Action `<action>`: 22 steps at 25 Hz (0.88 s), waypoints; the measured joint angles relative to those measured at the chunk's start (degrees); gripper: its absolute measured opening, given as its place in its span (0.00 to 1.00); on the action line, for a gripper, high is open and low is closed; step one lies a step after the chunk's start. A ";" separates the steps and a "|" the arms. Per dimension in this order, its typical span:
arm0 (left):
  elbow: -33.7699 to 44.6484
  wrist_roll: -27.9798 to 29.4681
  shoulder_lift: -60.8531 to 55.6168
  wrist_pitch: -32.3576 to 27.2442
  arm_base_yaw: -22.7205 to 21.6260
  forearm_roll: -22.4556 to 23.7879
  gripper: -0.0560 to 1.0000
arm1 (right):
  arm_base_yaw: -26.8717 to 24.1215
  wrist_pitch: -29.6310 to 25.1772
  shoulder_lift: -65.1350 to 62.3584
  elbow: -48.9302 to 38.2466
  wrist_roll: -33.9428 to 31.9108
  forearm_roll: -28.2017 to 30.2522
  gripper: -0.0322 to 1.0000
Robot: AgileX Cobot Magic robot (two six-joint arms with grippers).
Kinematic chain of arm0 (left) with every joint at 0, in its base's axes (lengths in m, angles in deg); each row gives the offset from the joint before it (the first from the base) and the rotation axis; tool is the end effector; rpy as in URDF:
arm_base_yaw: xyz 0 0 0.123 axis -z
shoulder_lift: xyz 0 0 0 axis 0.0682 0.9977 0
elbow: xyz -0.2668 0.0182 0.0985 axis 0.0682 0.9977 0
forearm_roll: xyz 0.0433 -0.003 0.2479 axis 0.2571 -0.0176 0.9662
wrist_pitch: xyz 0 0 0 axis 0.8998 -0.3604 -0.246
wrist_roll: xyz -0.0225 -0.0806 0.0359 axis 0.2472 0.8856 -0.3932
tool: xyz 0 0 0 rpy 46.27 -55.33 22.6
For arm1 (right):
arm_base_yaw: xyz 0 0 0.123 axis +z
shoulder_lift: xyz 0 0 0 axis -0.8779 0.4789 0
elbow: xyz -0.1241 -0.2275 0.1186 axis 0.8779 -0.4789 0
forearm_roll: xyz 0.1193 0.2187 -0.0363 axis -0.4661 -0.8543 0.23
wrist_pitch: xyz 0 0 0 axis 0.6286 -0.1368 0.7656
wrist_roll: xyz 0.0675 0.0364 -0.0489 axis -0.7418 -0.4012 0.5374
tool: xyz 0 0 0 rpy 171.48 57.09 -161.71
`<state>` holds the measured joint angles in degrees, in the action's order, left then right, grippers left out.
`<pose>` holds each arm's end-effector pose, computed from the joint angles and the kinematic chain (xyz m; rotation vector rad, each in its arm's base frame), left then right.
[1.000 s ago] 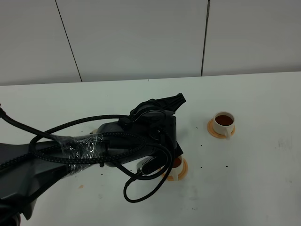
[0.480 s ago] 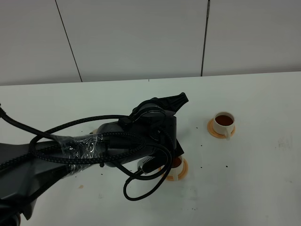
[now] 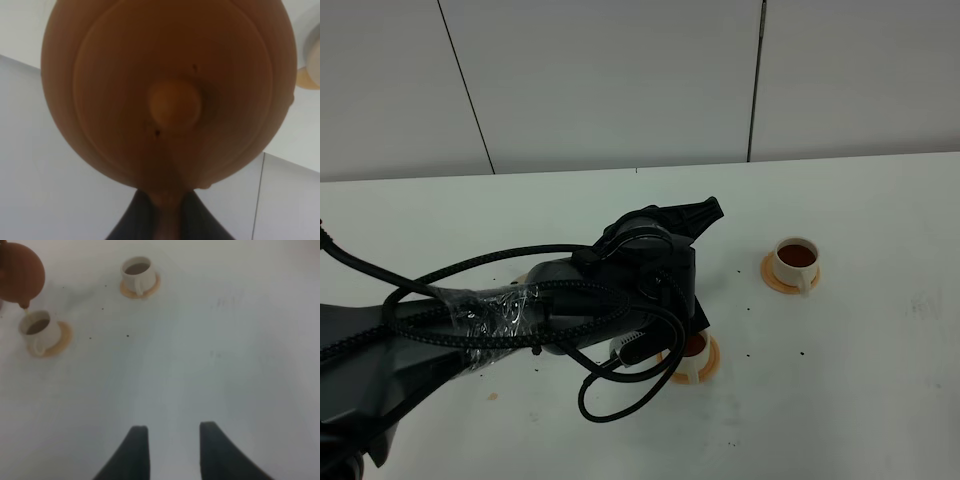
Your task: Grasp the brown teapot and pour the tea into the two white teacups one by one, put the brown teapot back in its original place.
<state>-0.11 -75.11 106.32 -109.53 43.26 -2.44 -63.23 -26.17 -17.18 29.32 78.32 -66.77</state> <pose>0.3428 -0.2906 0.1879 2.6333 0.4282 1.3470 -0.0058 0.0208 0.2740 -0.1174 2.0461 0.2097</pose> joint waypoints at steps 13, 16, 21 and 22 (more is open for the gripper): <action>0.00 -0.12 0.00 0.84 0.48 2.28 0.22 | 0.00 0.00 0.00 0.00 0.00 0.00 0.27; 0.00 -0.12 0.00 0.84 0.48 2.28 0.22 | 0.00 0.00 0.00 0.00 0.00 0.00 0.27; 0.00 -0.12 0.00 0.84 0.48 2.35 0.22 | 0.00 0.00 0.00 0.00 0.00 0.00 0.27; 0.00 -0.12 0.00 0.84 0.48 2.35 0.22 | 0.00 0.00 0.00 0.00 0.00 0.00 0.27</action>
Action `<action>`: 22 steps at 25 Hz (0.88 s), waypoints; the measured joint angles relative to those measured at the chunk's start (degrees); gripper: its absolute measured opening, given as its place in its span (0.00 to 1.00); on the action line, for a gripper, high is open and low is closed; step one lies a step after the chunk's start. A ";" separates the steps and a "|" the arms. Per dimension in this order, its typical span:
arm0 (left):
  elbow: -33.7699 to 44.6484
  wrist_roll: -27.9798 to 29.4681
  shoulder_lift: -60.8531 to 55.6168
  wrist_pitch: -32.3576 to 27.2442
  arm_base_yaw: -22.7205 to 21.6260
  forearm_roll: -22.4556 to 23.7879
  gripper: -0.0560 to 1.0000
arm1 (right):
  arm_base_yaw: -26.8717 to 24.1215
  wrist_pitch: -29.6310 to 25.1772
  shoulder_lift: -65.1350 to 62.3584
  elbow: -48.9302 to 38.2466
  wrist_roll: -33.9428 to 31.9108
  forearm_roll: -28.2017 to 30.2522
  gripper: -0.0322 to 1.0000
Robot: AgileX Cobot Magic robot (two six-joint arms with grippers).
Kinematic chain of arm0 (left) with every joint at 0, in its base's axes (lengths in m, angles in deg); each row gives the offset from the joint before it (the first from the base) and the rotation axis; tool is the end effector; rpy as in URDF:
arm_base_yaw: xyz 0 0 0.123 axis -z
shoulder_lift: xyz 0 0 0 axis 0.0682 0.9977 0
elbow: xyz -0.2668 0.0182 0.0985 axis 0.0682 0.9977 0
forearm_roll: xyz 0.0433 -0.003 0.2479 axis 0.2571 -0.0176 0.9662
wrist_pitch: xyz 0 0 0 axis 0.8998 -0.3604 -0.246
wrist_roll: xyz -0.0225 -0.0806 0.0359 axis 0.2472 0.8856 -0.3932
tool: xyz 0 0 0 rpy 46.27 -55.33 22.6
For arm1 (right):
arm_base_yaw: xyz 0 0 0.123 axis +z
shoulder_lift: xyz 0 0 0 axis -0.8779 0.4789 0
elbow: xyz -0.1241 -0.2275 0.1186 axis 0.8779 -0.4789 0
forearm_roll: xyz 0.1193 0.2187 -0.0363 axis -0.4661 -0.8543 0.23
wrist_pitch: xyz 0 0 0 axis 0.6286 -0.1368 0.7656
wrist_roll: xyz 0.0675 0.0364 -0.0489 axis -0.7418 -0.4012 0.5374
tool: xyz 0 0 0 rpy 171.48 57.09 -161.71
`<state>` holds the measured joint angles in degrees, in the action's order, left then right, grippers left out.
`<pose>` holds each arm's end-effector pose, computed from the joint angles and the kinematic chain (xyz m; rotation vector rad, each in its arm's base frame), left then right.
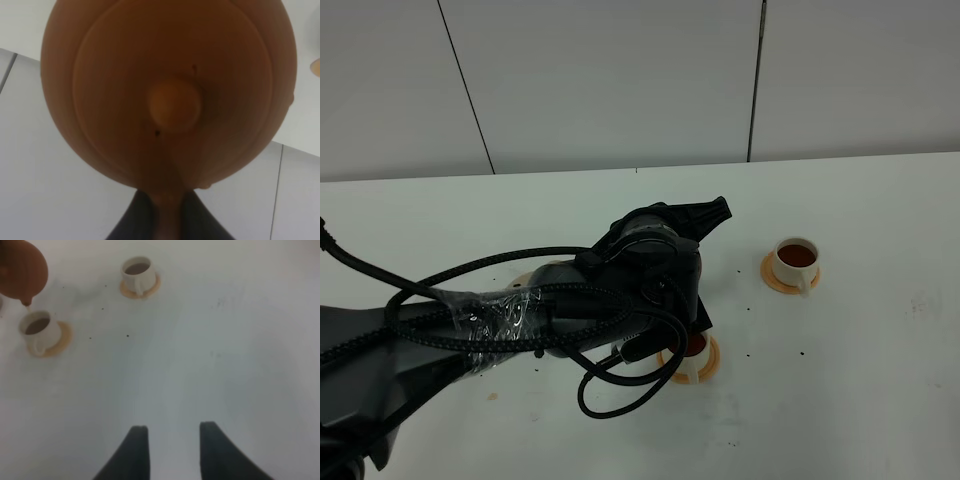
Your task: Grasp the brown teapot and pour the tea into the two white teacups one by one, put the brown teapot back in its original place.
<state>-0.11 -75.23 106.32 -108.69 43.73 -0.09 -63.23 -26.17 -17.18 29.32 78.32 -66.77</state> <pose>0.3416 -0.2951 0.1896 2.6217 0.3570 1.3736 -0.0058 0.0208 0.2740 -0.1174 2.0461 0.2097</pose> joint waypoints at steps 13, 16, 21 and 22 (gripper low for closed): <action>0.00 0.06 0.00 -0.82 0.00 -5.28 0.22 | 0.00 0.00 0.00 0.00 0.00 0.00 0.27; 0.00 0.12 0.00 -2.22 0.00 -8.19 0.22 | 0.00 0.00 0.00 0.00 0.00 0.00 0.27; 0.00 2.30 -0.94 -3.86 0.00 -11.09 0.22 | 0.00 0.00 0.00 0.00 0.00 0.00 0.27; 0.00 2.89 -1.39 -3.99 -0.12 -11.53 0.22 | 0.00 0.00 0.00 0.00 0.00 0.00 0.27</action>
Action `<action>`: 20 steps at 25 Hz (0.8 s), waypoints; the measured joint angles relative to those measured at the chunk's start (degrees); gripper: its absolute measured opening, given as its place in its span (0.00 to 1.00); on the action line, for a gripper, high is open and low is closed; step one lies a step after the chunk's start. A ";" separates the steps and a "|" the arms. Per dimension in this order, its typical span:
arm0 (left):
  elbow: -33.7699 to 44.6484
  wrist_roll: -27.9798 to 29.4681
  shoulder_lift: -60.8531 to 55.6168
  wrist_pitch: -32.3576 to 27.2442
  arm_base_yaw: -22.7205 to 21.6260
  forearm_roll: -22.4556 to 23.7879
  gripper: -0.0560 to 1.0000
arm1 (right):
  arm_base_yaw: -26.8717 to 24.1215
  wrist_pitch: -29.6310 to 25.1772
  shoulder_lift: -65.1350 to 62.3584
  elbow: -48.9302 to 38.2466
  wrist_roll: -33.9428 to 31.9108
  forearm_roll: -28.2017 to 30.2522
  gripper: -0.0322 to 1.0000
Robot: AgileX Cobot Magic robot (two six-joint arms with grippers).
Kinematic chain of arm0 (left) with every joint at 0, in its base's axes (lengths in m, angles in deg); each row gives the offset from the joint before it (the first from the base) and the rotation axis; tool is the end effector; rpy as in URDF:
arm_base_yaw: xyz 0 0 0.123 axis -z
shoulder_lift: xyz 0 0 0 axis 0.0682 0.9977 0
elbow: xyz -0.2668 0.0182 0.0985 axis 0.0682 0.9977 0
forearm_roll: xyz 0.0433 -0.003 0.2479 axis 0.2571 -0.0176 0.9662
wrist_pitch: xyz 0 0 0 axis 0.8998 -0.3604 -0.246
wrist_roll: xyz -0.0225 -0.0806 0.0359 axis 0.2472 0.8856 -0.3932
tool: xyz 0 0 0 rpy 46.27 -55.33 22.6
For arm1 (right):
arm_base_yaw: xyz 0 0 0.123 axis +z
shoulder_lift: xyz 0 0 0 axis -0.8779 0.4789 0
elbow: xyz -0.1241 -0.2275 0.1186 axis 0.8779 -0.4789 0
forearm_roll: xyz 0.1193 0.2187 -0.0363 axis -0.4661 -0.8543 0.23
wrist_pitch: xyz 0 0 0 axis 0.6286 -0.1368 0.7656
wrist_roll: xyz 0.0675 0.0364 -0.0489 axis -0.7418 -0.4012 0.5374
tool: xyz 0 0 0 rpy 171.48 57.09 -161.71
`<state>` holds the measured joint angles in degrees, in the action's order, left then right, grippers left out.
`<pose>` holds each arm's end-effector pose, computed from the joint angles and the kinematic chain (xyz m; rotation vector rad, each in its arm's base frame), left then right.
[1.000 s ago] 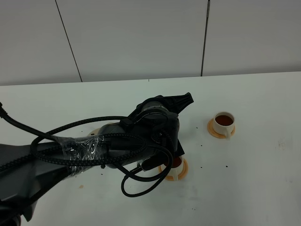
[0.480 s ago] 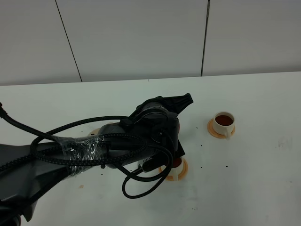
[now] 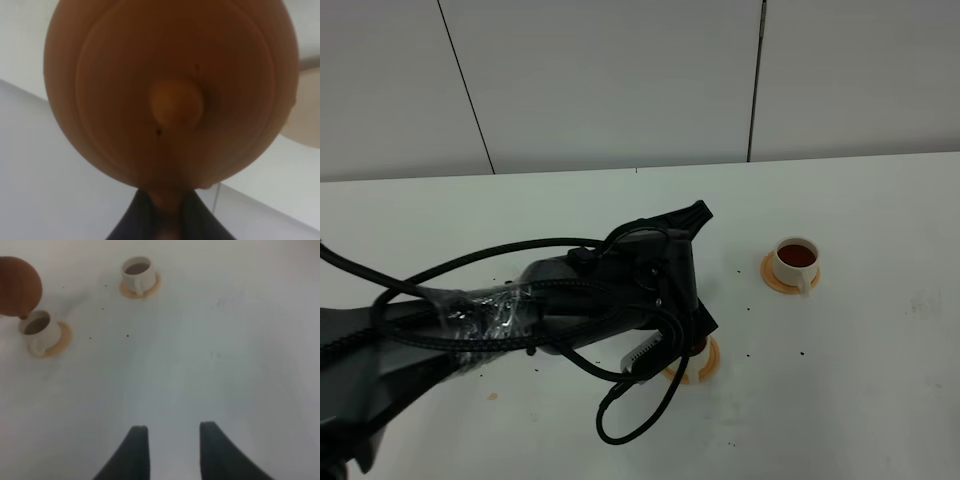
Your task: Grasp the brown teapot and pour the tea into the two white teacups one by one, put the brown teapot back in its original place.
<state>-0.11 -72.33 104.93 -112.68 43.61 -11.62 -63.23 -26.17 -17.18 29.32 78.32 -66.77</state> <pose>0.3342 -0.2859 0.1915 2.6115 0.7031 1.2176 -0.0058 0.0208 0.2740 -0.1174 2.0461 0.2097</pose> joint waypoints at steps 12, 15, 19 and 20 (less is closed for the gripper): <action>0.00 3.84 -2.69 -8.03 -5.42 -19.14 0.22 | 0.00 0.00 0.00 0.00 0.00 -0.01 0.27; 0.00 6.15 -2.86 -7.97 -7.27 -23.42 0.22 | 0.00 0.00 0.00 0.00 0.00 -0.01 0.27; 0.00 7.45 -3.03 -7.17 -9.86 -30.64 0.22 | 0.00 0.00 0.00 0.00 0.00 -0.01 0.27; 0.00 7.52 -3.03 -6.89 -10.57 -32.81 0.22 | 0.00 0.00 0.00 0.00 0.00 -0.01 0.27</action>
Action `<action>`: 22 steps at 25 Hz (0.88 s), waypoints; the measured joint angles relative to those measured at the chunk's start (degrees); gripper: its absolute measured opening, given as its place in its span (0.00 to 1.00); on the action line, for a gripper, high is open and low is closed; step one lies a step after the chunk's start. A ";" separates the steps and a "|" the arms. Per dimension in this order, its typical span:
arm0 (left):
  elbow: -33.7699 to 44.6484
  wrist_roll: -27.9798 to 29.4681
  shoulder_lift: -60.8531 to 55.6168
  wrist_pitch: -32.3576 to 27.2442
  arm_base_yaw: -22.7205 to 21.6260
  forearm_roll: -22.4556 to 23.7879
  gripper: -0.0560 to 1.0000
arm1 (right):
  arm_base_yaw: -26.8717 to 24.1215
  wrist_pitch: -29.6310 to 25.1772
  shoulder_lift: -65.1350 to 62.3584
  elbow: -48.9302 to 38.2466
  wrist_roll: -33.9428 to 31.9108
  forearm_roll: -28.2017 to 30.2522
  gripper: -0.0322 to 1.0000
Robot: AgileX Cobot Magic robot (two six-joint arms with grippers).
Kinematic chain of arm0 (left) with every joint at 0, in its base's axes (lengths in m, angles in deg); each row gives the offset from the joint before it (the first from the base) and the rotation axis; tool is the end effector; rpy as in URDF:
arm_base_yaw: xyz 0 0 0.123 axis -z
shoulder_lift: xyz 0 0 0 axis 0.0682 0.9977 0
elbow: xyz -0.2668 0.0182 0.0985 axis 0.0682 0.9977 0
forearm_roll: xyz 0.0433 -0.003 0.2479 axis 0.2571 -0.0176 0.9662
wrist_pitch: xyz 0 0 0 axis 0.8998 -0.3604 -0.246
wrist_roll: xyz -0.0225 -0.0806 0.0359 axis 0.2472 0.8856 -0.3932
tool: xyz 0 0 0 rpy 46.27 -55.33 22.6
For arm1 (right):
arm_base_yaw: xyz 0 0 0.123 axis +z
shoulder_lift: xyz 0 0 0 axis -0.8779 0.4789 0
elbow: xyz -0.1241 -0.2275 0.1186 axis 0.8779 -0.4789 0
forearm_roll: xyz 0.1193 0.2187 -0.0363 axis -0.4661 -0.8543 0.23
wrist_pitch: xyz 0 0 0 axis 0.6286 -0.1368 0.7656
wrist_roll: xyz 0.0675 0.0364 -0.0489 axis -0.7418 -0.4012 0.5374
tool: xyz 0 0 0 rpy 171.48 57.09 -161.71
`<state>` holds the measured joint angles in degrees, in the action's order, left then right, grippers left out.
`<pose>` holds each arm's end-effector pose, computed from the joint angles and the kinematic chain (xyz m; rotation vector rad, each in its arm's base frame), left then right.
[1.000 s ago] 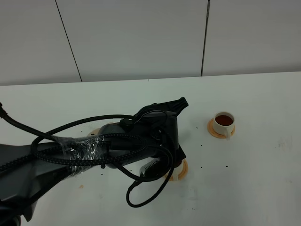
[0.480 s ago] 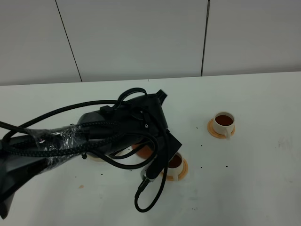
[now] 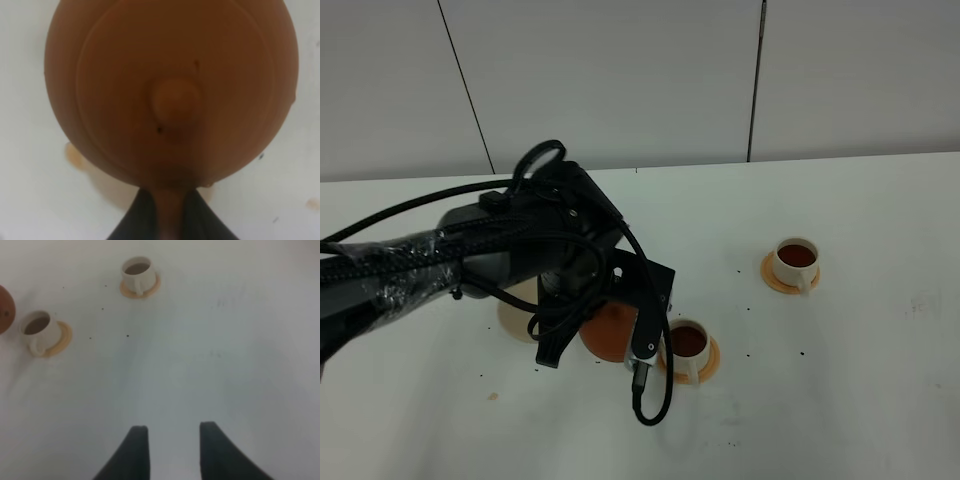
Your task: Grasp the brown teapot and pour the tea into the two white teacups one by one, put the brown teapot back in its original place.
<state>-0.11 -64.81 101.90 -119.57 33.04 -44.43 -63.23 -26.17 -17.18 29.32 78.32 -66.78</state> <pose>0.3483 -0.2214 0.1903 2.3200 1.7228 0.6479 -0.0058 0.0208 0.2740 -0.1174 2.0461 0.2099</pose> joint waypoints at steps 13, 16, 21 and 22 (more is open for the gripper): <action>0.00 0.18 -0.17 -1.89 -8.01 -18.85 0.22 | 0.00 0.00 0.00 0.00 0.00 0.00 0.27; 0.00 0.18 -0.17 -3.55 -9.67 -21.43 0.22 | 0.00 0.00 0.00 0.00 0.00 0.00 0.27; 0.00 0.24 -0.17 -4.86 -10.64 -22.64 0.22 | 0.00 0.00 0.00 0.00 0.00 0.00 0.27; 0.00 0.24 -0.17 -5.20 -10.64 -22.64 0.22 | 0.00 0.00 0.00 0.00 0.00 0.00 0.27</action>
<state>-0.11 -64.57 101.73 -124.77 22.41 -67.07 -63.23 -26.17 -17.18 29.32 78.32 -66.78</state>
